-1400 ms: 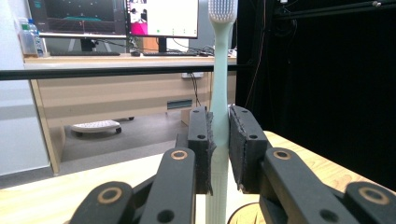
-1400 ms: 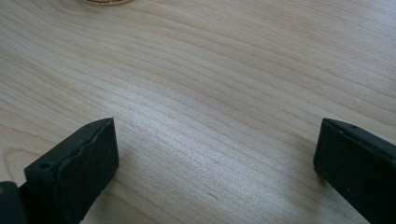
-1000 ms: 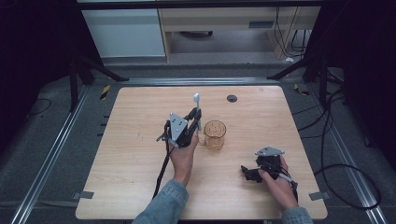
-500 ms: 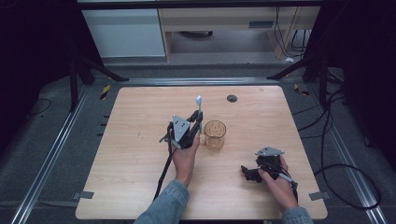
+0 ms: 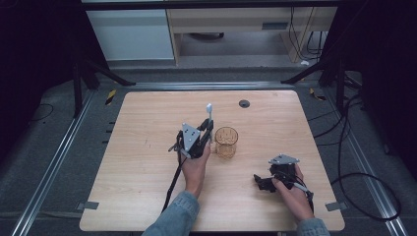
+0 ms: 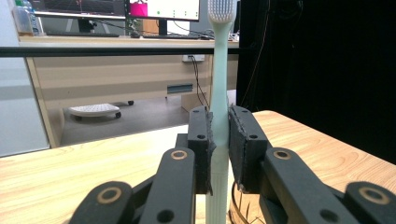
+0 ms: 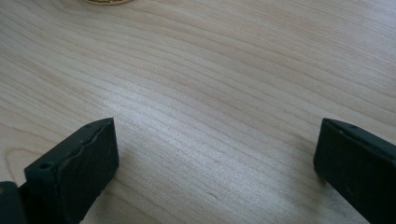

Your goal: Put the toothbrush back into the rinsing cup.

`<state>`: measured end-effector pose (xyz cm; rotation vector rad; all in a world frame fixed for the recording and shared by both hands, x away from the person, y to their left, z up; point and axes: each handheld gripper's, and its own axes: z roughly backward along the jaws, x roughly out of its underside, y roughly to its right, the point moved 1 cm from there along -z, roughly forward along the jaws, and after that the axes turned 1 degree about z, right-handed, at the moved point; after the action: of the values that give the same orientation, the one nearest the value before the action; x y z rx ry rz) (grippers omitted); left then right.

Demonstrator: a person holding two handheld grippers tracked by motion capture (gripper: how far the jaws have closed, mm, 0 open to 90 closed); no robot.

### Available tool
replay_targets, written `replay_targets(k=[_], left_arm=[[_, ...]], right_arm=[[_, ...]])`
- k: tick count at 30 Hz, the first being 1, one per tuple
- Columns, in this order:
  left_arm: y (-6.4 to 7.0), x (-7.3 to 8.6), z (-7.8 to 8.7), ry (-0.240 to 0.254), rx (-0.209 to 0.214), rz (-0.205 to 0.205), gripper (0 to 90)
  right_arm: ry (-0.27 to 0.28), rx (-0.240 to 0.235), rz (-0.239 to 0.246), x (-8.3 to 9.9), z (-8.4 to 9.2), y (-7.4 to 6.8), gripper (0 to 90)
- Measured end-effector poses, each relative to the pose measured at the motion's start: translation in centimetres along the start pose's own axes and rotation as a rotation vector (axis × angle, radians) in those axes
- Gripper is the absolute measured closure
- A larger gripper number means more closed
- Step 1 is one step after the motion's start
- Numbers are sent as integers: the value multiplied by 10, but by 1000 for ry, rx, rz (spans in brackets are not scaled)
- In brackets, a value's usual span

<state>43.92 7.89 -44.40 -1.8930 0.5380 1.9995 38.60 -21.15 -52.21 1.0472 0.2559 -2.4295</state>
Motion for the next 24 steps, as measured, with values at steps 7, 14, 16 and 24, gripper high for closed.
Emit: replay_targets(k=[7, 14, 16, 24], left_arm=[[1, 5, 2, 17, -16, -5, 786], [2, 9, 0, -6, -8, -19, 786], [2, 11, 1, -11, -7, -19, 786], [0, 14, 1, -14, -9, -12, 785]], right_arm=[[0, 0, 0, 0, 0, 0, 4], [1, 1, 2, 0, 0, 0, 4], [0, 0, -1, 0, 0, 0, 4], [0, 0, 0, 0, 0, 0, 3]])
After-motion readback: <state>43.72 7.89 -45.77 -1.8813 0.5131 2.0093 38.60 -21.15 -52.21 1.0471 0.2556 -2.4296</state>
